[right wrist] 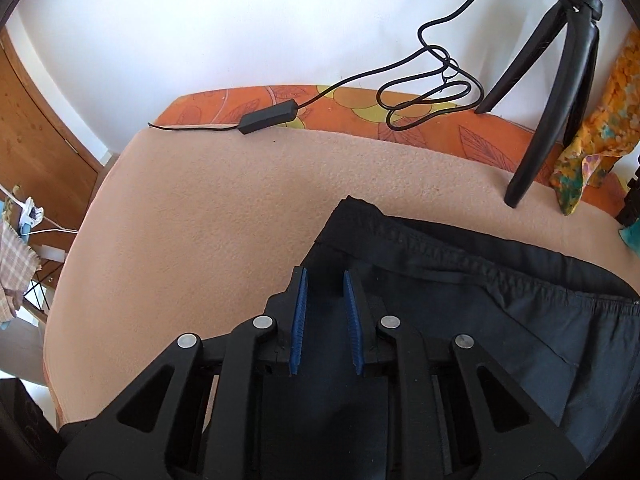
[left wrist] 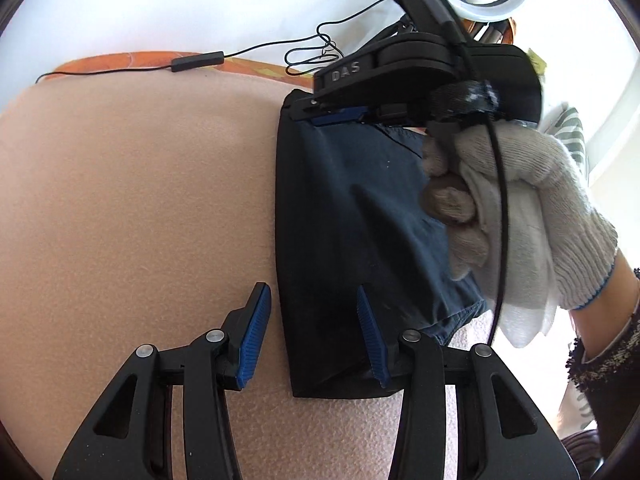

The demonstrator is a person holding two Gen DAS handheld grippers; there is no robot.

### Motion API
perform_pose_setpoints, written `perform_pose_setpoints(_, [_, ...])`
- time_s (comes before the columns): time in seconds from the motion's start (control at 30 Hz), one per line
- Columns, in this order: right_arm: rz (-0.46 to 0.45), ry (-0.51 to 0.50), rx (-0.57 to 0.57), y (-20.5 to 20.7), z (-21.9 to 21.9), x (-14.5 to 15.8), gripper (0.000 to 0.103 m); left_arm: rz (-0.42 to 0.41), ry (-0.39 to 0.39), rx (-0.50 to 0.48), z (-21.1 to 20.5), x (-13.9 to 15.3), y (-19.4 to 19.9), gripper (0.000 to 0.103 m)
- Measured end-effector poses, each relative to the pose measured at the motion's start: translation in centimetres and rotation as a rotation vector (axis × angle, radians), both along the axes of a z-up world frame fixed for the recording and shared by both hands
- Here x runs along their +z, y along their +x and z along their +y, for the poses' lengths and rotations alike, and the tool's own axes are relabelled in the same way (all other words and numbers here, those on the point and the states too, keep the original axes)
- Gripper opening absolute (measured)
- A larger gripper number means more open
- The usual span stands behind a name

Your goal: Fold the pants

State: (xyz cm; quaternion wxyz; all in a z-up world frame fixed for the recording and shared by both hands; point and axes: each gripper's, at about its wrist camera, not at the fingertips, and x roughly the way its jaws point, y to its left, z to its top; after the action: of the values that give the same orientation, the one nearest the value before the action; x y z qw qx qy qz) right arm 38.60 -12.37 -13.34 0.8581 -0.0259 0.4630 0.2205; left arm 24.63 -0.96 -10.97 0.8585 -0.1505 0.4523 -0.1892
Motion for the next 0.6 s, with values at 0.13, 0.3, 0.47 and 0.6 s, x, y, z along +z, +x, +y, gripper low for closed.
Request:
perform_pose_setpoints(0.13, [0.03,-0.011,-0.028,1.4,0.7,-1.1,0.021,0.043,-0.13,0.016,0.6,-0.4,-0.3,0.041])
perform_pose_setpoints(0.3, [0.08,0.022,-0.055,2.0,0.4,-0.8,0.028,0.055,-0.233,0.058,1.2,-0.6,-0.5,0.036])
perform_pose_setpoints(0.47, [0.129,0.002,-0.036,1.4,0.9,0.7,0.045,0.017,-0.252,0.047,0.9,0.4,-1.3,0.033])
perform_pose_setpoints(0.6, [0.181,-0.071,0.005,0.1,2.5,1.5,0.048,-0.014,-0.208,0.018,-0.3,1.3,-1.7,0.033])
